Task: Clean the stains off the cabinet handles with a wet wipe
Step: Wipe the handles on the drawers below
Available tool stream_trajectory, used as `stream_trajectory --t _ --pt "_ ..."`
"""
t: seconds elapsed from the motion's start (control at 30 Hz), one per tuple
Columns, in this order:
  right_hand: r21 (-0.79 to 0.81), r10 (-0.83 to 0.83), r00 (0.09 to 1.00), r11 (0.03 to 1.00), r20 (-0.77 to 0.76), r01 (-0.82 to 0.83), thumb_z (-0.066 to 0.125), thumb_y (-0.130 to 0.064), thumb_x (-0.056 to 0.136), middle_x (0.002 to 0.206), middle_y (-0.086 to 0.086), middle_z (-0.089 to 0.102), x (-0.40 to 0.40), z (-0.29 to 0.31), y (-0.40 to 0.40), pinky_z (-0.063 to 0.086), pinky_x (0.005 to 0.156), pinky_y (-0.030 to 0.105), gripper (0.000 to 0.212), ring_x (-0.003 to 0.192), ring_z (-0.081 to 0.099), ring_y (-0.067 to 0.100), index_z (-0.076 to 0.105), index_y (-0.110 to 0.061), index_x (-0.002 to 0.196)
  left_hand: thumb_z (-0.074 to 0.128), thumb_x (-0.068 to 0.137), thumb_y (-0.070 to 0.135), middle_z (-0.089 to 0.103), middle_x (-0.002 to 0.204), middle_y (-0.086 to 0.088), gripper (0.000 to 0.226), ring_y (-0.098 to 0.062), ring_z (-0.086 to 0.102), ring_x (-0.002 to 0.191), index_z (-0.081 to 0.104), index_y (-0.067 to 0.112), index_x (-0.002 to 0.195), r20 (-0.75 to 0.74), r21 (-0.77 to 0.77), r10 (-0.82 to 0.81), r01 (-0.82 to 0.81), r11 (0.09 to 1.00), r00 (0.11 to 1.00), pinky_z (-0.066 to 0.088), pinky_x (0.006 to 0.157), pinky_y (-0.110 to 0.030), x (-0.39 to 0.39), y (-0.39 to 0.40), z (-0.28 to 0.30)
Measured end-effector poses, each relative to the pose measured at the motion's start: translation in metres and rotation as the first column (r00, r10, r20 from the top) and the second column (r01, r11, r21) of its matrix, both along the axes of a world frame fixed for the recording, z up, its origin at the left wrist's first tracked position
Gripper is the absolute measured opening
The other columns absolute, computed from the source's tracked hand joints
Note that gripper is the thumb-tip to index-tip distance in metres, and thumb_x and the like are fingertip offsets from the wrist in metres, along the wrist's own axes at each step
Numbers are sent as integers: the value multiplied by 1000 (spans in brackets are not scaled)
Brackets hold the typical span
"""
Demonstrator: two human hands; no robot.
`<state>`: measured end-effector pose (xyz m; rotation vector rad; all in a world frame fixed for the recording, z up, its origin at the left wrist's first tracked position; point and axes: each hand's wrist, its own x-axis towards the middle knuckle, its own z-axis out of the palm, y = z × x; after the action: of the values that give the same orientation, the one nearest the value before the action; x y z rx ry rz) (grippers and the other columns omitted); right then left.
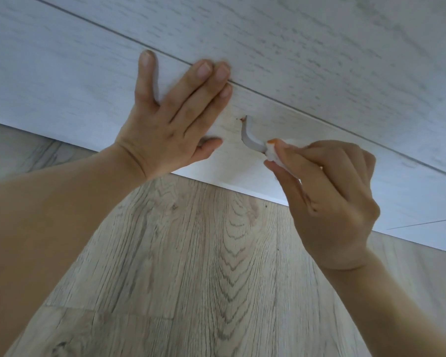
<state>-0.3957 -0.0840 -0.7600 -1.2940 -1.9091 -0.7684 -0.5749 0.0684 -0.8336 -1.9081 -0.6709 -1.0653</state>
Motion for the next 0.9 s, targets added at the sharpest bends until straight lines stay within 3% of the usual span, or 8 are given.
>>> stream_trajectory --t 0.23,0.33,0.43,0.9 --pt "23 -3 1000 1000 16 2 77 -13 85 71 4 66 -15 3 10 37 70 31 10 72 50 17 77 -4 90 29 99 50 -10 157 -18 78 -27 -6 146 5 -5 149 0 0 5 -5 1000 1000 18 98 -66 1 1 0" --pt "44 -46 999 998 24 45 77 -16 85 70 4 66 -8 2 6 36 70 32 11 71 52 16 76 -7 92 30 99 49 -10 158 -17 79 -26 -5 146 5 -5 150 3 6 -11 11 1000 1000 5 110 -63 1 2 -2" --pt "46 -42 999 998 -13 42 77 -12 85 68 6 66 -4 0 3 36 69 33 9 70 53 18 76 -5 90 30 98 49 -11 158 -16 79 -26 -5 146 3 -4 150 10 8 -15 15 1000 1000 -4 112 -59 2 2 -4" --pt "-18 3 1000 1000 -11 -3 77 -14 86 70 6 66 -11 3 9 36 67 31 11 71 52 17 76 -4 90 32 99 51 -11 158 -17 81 -26 -5 146 3 -4 150 12 13 -14 14 1000 1000 -5 113 -59 2 3 -3"
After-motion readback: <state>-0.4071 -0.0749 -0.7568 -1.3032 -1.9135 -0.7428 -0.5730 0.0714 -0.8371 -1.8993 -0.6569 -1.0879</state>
